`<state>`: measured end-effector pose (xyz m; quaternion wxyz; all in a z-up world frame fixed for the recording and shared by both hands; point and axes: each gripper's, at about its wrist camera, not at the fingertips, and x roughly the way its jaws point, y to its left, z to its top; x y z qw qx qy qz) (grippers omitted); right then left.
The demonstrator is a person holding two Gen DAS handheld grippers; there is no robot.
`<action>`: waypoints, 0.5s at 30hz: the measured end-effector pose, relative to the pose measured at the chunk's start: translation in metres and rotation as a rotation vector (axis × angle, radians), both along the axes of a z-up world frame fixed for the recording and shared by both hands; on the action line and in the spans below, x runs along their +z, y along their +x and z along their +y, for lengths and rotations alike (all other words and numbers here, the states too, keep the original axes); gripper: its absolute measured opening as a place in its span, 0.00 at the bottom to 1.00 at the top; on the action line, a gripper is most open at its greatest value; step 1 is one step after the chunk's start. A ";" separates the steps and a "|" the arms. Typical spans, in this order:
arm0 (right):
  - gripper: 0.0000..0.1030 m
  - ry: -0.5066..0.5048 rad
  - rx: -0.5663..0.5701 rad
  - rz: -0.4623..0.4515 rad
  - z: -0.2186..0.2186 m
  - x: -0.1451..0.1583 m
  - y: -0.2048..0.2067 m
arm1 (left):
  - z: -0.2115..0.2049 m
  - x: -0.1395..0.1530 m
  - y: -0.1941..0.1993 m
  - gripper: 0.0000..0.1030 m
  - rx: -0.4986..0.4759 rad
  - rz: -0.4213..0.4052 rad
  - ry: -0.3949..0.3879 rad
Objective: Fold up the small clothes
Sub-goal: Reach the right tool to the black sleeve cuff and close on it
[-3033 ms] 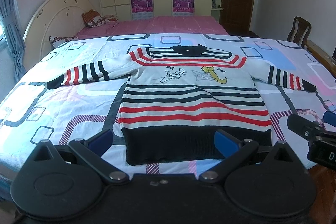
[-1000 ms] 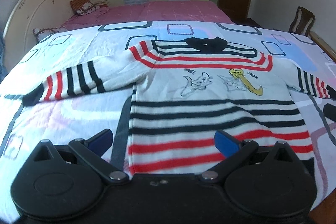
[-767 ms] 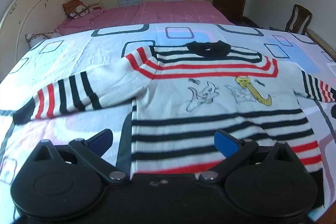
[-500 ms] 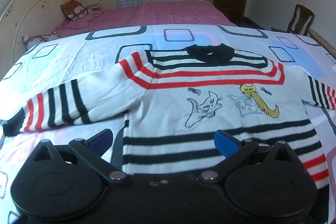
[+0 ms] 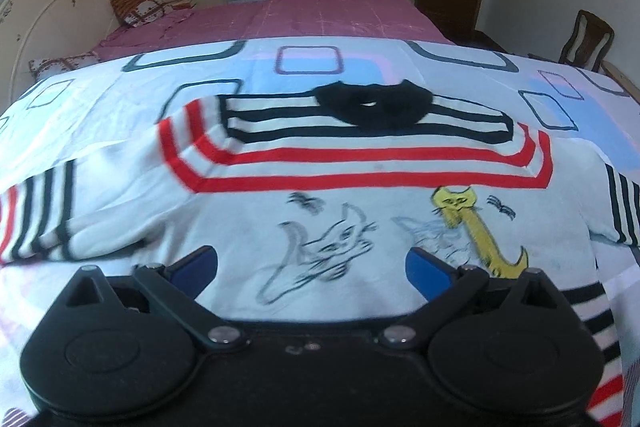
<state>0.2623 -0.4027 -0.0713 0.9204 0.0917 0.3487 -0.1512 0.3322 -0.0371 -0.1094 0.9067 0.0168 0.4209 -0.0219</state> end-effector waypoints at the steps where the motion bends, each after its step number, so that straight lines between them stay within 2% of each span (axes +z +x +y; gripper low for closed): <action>1: 0.99 0.003 -0.020 0.007 -0.012 -0.004 0.001 | -0.006 -0.002 0.004 0.98 -0.007 0.001 0.001; 4: 0.99 0.024 -0.087 0.026 -0.047 -0.015 0.003 | -0.024 -0.010 0.016 0.97 -0.023 0.002 0.011; 6: 0.84 0.035 -0.126 0.040 -0.068 -0.022 0.004 | -0.033 -0.015 0.023 0.96 -0.032 0.003 0.016; 7: 0.73 0.052 -0.146 0.055 -0.080 -0.026 0.005 | -0.037 -0.017 0.026 0.95 -0.037 0.004 0.018; 9: 0.73 0.096 -0.194 0.068 -0.103 -0.035 0.008 | -0.044 -0.021 0.032 0.95 -0.041 0.013 0.021; 15: 0.73 0.140 -0.285 0.079 -0.146 -0.052 0.013 | -0.049 -0.029 0.044 0.88 -0.044 0.036 0.034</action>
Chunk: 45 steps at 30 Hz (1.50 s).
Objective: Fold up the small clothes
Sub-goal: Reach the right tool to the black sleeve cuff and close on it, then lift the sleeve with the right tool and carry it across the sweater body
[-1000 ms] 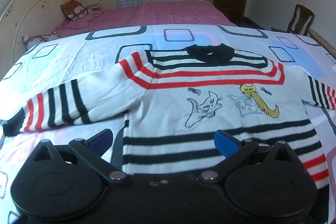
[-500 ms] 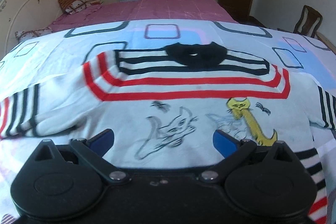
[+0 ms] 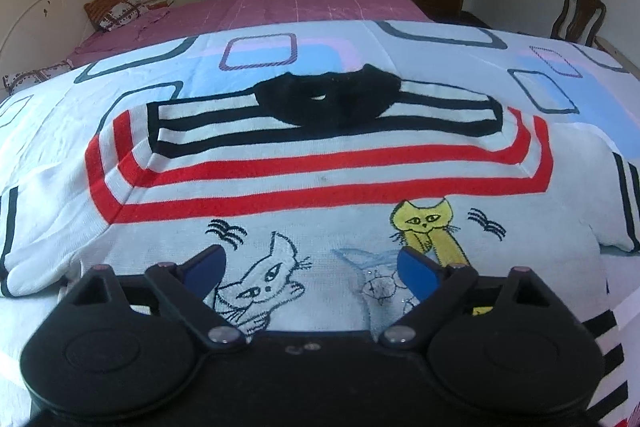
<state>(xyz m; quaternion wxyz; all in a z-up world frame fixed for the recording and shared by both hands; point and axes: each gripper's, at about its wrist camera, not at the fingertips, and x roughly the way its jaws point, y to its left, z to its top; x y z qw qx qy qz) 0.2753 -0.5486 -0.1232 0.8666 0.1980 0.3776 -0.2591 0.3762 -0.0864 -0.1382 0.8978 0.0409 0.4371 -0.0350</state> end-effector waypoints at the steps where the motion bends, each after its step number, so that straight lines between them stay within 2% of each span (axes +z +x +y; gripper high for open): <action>1: 0.67 0.002 -0.009 -0.001 -0.004 -0.003 0.002 | 0.001 -0.001 0.001 0.88 0.003 0.003 0.004; 2: 0.54 -0.002 -0.021 -0.003 -0.008 -0.004 0.004 | 0.002 -0.001 0.002 0.87 0.006 0.007 0.007; 6: 0.42 -0.005 -0.065 -0.030 -0.020 -0.005 0.009 | 0.008 -0.004 0.007 0.82 0.020 0.022 0.019; 7: 0.35 -0.007 -0.064 -0.036 -0.022 -0.005 0.009 | 0.009 -0.005 0.008 0.82 0.023 0.023 0.019; 8: 0.18 -0.008 -0.057 -0.043 -0.021 -0.005 0.011 | 0.010 -0.005 0.008 0.78 0.019 0.024 0.018; 9: 0.11 0.000 -0.049 -0.059 -0.022 -0.006 0.014 | 0.012 -0.005 0.009 0.75 0.015 0.023 0.010; 13: 0.09 -0.045 -0.015 -0.088 -0.016 0.002 0.018 | 0.015 -0.004 0.011 0.73 0.020 0.027 0.005; 16: 0.08 -0.095 0.048 -0.129 0.005 0.021 0.023 | 0.022 0.000 0.011 0.73 0.026 0.019 -0.009; 22: 0.08 -0.149 0.280 -0.245 0.099 0.066 0.044 | 0.050 0.012 0.009 0.73 0.052 -0.013 -0.044; 27: 0.08 -0.085 0.496 -0.288 0.202 0.079 0.061 | 0.084 0.022 0.004 0.73 0.069 -0.037 -0.070; 31: 0.08 -0.017 0.638 -0.265 0.278 0.067 0.070 | 0.111 0.026 0.001 0.73 0.091 -0.053 -0.074; 35: 0.08 0.036 0.746 -0.191 0.335 0.039 0.075 | 0.127 0.026 0.000 0.73 0.100 -0.050 -0.084; 39: 0.11 0.040 0.766 -0.116 0.365 0.016 0.077 | 0.132 0.022 0.002 0.73 0.077 -0.026 -0.124; 40: 0.25 0.048 0.767 -0.110 0.365 0.014 0.075 | 0.131 0.021 0.003 0.73 0.067 -0.018 -0.141; 41: 0.49 0.064 0.773 -0.111 0.362 0.015 0.073 | 0.129 0.020 0.004 0.74 0.056 -0.010 -0.163; 42: 0.60 0.069 0.772 -0.119 0.358 0.018 0.071 | 0.127 0.019 0.005 0.80 0.045 -0.002 -0.189; 43: 0.66 0.052 0.767 -0.135 0.356 0.023 0.065 | 0.123 0.018 0.006 0.81 0.039 0.005 -0.213; 45: 0.66 0.018 0.775 -0.170 0.348 0.035 0.056 | 0.114 0.014 0.010 0.82 0.023 0.033 -0.286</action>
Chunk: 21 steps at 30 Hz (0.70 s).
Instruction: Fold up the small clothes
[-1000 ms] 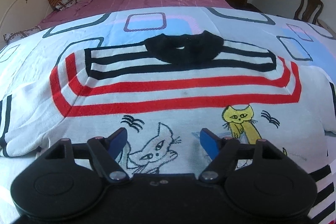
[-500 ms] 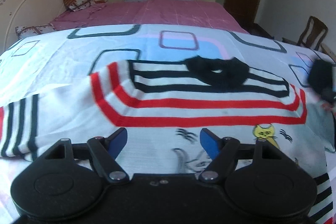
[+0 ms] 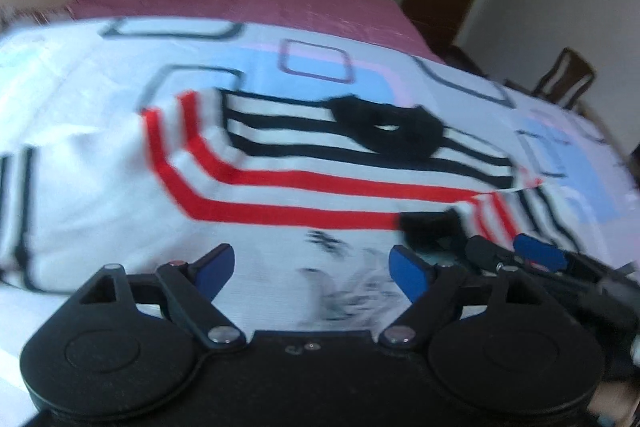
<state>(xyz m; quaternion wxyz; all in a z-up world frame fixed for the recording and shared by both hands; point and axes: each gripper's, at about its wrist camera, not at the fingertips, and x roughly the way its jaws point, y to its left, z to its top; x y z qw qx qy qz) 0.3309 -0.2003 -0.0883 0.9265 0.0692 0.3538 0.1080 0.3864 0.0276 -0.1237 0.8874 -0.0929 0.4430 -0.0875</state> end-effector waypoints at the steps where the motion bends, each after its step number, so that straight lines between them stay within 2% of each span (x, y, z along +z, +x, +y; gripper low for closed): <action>1: 0.66 -0.009 -0.006 -0.009 -0.005 0.003 -0.003 | -0.004 -0.002 0.003 0.81 -0.013 0.018 -0.042; 3: 0.66 -0.053 -0.032 -0.021 -0.017 0.008 -0.014 | -0.018 -0.010 0.010 0.79 -0.049 0.059 -0.116; 7: 0.66 -0.166 -0.105 -0.019 -0.048 0.003 -0.032 | -0.046 -0.030 0.025 0.69 -0.093 0.125 -0.187; 9: 0.66 -0.171 -0.151 0.008 -0.069 -0.003 -0.039 | -0.057 -0.040 0.034 0.57 -0.096 0.155 -0.214; 11: 0.66 -0.177 -0.195 0.037 -0.086 -0.010 -0.043 | -0.065 -0.049 0.040 0.51 -0.086 0.166 -0.223; 12: 0.66 -0.180 -0.213 0.046 -0.092 -0.012 -0.045 | -0.067 -0.049 0.039 0.40 -0.083 0.141 -0.225; 14: 0.66 -0.182 -0.248 0.068 -0.107 -0.018 -0.048 | -0.072 -0.052 0.040 0.26 -0.084 0.121 -0.200; 15: 0.66 -0.174 -0.262 0.079 -0.113 -0.021 -0.048 | -0.072 -0.051 0.040 0.12 -0.094 0.105 -0.211; 17: 0.66 -0.156 -0.286 0.099 -0.123 -0.026 -0.047 | -0.072 -0.050 0.041 0.10 -0.103 0.099 -0.230; 21: 0.65 -0.116 -0.302 0.119 -0.132 -0.034 -0.038 | -0.062 -0.021 0.041 0.09 -0.114 0.011 -0.272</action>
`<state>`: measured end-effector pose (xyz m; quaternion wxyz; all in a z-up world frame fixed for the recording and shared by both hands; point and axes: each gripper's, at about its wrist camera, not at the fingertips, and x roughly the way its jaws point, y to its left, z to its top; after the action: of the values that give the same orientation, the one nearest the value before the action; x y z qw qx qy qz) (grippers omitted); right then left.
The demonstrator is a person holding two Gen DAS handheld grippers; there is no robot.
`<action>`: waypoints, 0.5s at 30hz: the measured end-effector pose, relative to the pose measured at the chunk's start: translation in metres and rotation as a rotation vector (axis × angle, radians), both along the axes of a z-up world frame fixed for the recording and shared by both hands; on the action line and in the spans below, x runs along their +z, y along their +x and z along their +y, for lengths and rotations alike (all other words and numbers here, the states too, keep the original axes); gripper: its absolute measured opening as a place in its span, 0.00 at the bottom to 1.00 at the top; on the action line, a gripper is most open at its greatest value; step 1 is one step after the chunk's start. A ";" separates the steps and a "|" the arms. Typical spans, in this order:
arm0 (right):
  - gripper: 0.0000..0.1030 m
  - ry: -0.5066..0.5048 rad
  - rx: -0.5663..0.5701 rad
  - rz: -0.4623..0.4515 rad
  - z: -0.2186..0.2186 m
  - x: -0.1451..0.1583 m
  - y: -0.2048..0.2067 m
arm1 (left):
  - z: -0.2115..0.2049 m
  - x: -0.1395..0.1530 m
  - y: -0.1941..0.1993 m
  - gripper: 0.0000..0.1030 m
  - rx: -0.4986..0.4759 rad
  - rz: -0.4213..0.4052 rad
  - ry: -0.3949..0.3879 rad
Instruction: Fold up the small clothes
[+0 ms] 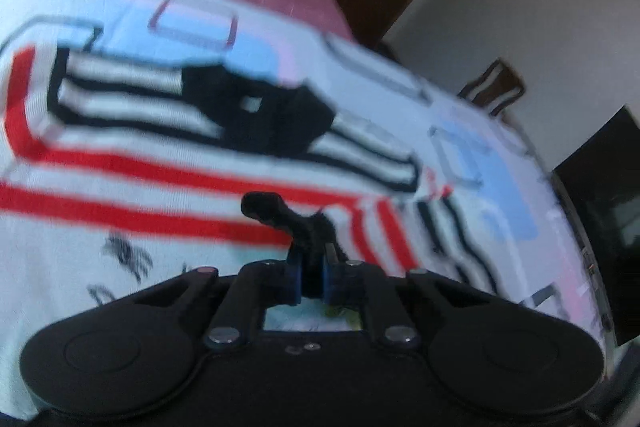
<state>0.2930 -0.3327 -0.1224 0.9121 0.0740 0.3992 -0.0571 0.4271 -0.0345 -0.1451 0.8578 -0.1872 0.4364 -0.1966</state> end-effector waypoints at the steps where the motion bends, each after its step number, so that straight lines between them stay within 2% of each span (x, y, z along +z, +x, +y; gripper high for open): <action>1: 0.65 0.006 0.001 -0.004 0.000 -0.001 0.002 | 0.006 0.010 0.000 0.09 0.009 -0.021 -0.020; 4: 0.39 0.037 0.014 -0.005 0.000 -0.001 0.011 | 0.025 0.037 0.002 0.09 0.043 -0.096 -0.031; 6: 0.36 0.057 0.015 -0.007 0.001 -0.002 0.017 | 0.042 0.044 0.002 0.09 0.083 -0.120 -0.021; 8: 0.35 0.056 0.013 -0.006 0.002 -0.003 0.020 | 0.059 0.042 0.002 0.09 0.119 -0.127 0.025; 9: 0.30 0.063 0.011 -0.009 0.002 -0.003 0.021 | 0.068 0.036 0.002 0.09 0.144 -0.112 0.045; 10: 0.16 0.069 0.018 -0.009 0.003 -0.003 0.022 | 0.075 0.030 0.003 0.09 0.164 -0.093 0.059; 15: 0.15 0.047 0.008 -0.009 0.004 -0.004 0.016 | 0.082 -0.017 0.001 0.09 0.183 0.024 0.132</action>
<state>0.3087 -0.3285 -0.1268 0.9122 0.0943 0.3964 -0.0437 0.4278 0.0476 -0.1624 0.8774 -0.1715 0.4399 -0.0859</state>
